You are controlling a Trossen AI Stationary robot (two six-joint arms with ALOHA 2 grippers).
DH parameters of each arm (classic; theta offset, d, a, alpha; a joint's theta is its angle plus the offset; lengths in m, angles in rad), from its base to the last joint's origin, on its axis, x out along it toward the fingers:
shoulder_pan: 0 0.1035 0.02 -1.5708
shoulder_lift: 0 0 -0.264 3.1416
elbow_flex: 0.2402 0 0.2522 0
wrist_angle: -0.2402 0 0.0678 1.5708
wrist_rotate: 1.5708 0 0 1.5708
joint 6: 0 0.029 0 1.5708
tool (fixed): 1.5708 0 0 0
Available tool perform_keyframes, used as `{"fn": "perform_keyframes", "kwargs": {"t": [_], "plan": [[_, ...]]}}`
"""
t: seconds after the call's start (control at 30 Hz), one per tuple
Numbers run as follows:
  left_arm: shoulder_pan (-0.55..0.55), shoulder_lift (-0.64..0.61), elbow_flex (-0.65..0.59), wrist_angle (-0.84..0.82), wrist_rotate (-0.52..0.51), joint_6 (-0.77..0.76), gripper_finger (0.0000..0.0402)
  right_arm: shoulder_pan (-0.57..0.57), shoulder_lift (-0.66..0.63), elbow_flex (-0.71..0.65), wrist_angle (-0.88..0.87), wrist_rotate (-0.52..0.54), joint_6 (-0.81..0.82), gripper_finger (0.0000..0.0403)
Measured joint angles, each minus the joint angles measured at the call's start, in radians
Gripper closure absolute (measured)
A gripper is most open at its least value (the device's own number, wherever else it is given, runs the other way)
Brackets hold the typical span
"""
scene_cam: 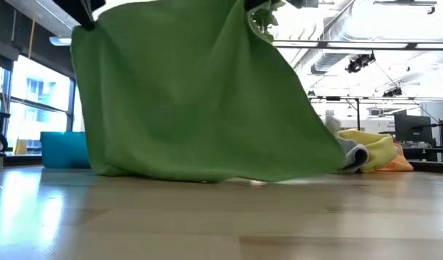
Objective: Fold microfiber towels
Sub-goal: Fold the green towel
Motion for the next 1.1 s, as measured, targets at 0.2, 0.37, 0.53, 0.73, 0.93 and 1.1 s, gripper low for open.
{"fn": "perform_keyframes", "kwargs": {"t": [0.2, 0.37, 0.53, 0.73, 0.93, 1.1], "plan": [[0.001, 0.100, 0.162, -0.172, -0.233, 0.055, 0.0401, -0.023, -0.001, 0.121, -0.228, 0.109, -0.057, 0.0403], [0.004, 0.162, 0.269, -0.272, -0.354, 0.107, 0.0401, -0.058, 0.005, 0.174, -0.311, 0.166, -0.164, 0.0403], [0.004, 0.192, 0.330, -0.306, -0.455, 0.106, 0.0401, -0.087, 0.008, 0.189, -0.311, 0.190, -0.310, 0.0403], [-0.010, 0.196, 0.294, -0.329, -0.240, -0.071, 0.0401, -0.087, 0.041, 0.189, -0.337, 0.095, -0.271, 0.0403], [-0.118, 0.236, 0.068, -0.206, -0.078, -0.239, 0.0401, -0.022, 0.177, 0.189, -0.393, -0.097, -0.177, 0.0403], [-0.220, 0.305, -0.085, 0.035, 0.089, -0.271, 0.0401, 0.039, 0.289, 0.188, -0.339, -0.277, -0.126, 0.0403]]}}
